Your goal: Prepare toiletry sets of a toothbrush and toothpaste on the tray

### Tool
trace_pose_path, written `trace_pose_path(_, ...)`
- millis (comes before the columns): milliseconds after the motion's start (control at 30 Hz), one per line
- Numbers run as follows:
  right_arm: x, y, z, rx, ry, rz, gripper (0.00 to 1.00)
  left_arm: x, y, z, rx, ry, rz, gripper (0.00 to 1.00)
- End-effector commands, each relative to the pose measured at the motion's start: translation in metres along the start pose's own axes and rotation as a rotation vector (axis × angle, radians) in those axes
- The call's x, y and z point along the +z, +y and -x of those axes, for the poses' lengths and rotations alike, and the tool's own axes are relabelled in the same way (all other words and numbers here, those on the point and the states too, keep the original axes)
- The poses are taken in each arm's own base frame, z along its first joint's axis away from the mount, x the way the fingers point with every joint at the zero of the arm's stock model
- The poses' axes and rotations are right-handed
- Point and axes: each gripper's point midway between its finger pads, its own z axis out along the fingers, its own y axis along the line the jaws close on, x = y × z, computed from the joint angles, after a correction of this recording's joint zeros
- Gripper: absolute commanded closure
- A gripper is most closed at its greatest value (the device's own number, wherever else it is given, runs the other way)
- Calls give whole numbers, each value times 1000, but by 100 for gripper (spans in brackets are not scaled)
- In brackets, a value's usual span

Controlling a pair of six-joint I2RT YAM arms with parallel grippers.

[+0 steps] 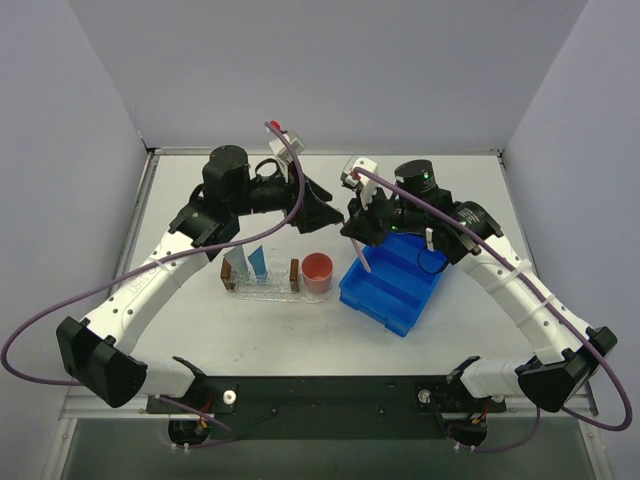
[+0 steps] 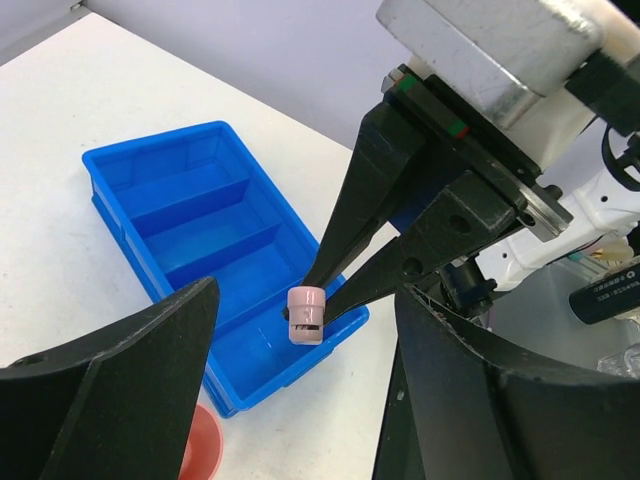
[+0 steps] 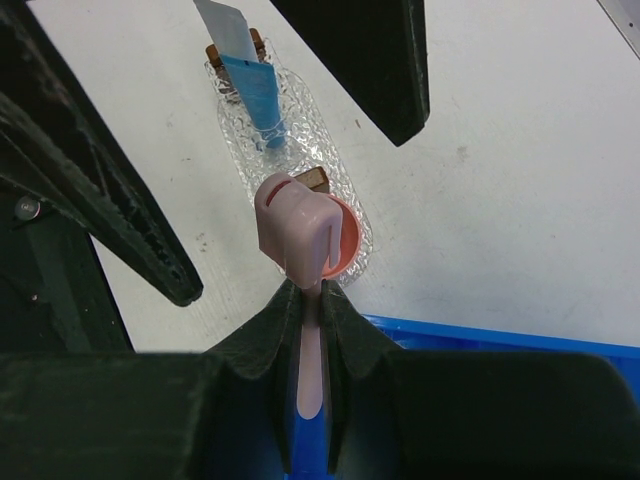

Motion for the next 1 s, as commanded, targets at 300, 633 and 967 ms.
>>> trace_pose_path(300, -13, 1, 26, -40, -81, -39, 95, 7, -4, 4, 63, -10, 8, 36)
trace_pose_path(633, -12, -2, 28, -47, -78, -61, 95, 14, -2, -6, 61, 17, 18, 39)
trace_pose_path(967, -15, 1, 30, -54, -88, -59, 95, 19, 0, -13, 57, 33, 15, 51)
